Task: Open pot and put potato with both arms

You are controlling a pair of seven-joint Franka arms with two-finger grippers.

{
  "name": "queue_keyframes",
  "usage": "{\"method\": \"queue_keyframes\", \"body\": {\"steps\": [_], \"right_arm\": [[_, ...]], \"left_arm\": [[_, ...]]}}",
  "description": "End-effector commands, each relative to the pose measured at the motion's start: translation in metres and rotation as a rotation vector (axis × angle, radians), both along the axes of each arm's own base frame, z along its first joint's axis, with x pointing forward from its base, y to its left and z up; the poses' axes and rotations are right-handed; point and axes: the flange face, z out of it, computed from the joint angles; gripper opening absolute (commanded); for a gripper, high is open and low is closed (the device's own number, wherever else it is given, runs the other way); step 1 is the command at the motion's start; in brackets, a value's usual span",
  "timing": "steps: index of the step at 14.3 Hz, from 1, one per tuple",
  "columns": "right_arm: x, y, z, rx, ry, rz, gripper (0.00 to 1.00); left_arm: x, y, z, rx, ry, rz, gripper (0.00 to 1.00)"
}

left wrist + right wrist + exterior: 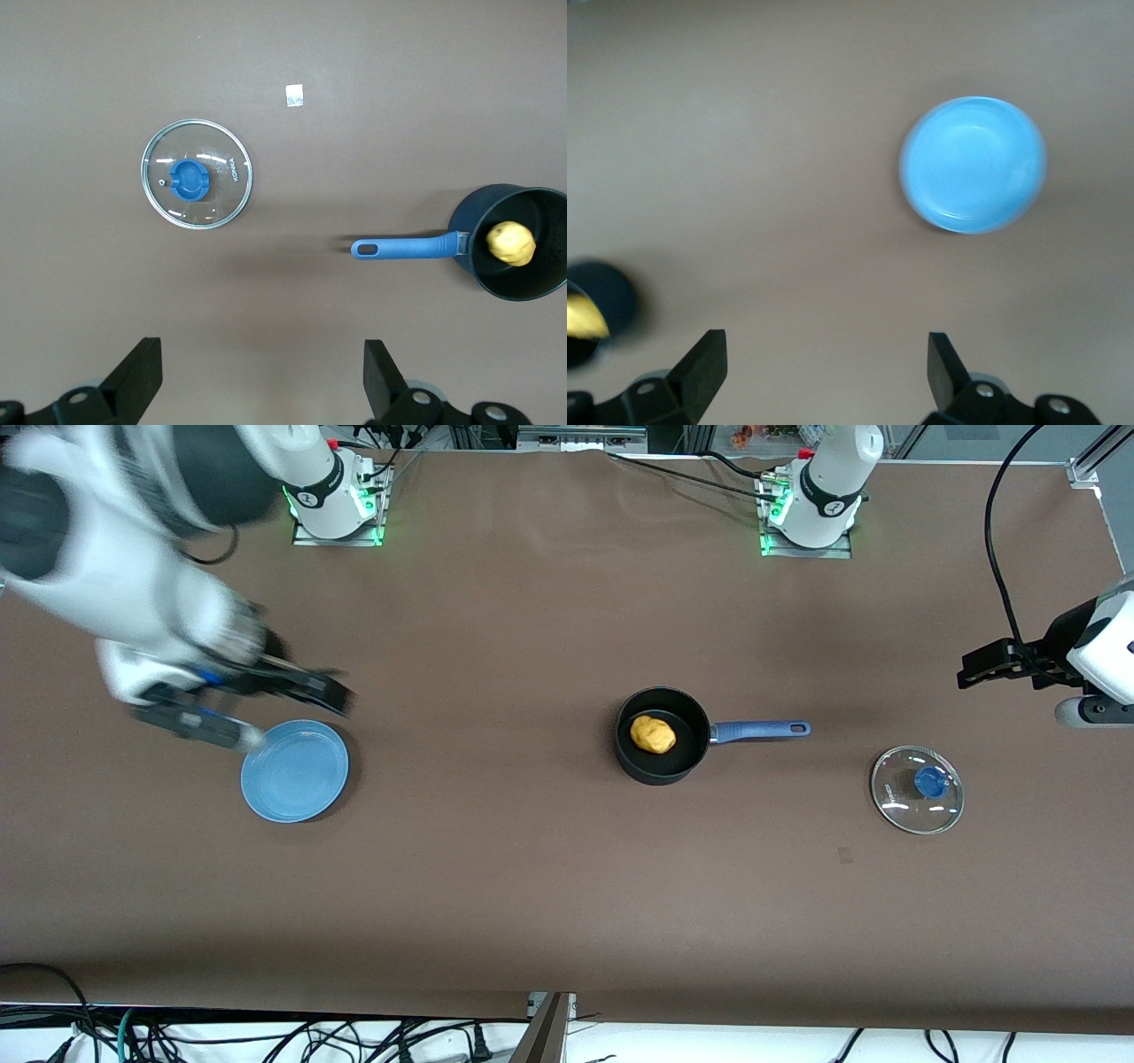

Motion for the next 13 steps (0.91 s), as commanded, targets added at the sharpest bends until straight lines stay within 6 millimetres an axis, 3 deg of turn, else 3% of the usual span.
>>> {"method": "queue_keyframes", "body": {"steps": [1,2,4,7,13], "right_arm": [[-0.031,-0.103,0.035,0.050,0.026,0.175,1.00],[-0.032,-0.132,0.041,0.051,0.008,0.218,1.00],[-0.045,-0.156,0.050,0.023,0.004,0.211,1.00],[-0.090,-0.159,0.052,-0.010,0.008,0.202,1.00],[-0.074,-0.157,0.059,-0.056,-0.004,0.233,1.00]], "left_arm": [[0.004,0.001,0.005,0.019,0.008,0.004,1.00],[0.004,0.000,0.004,0.019,0.010,0.003,1.00],[0.004,-0.001,0.004,0.019,0.010,0.001,1.00],[0.004,-0.002,0.004,0.019,0.008,0.000,1.00],[0.004,-0.002,0.004,0.019,0.010,0.000,1.00]]}}
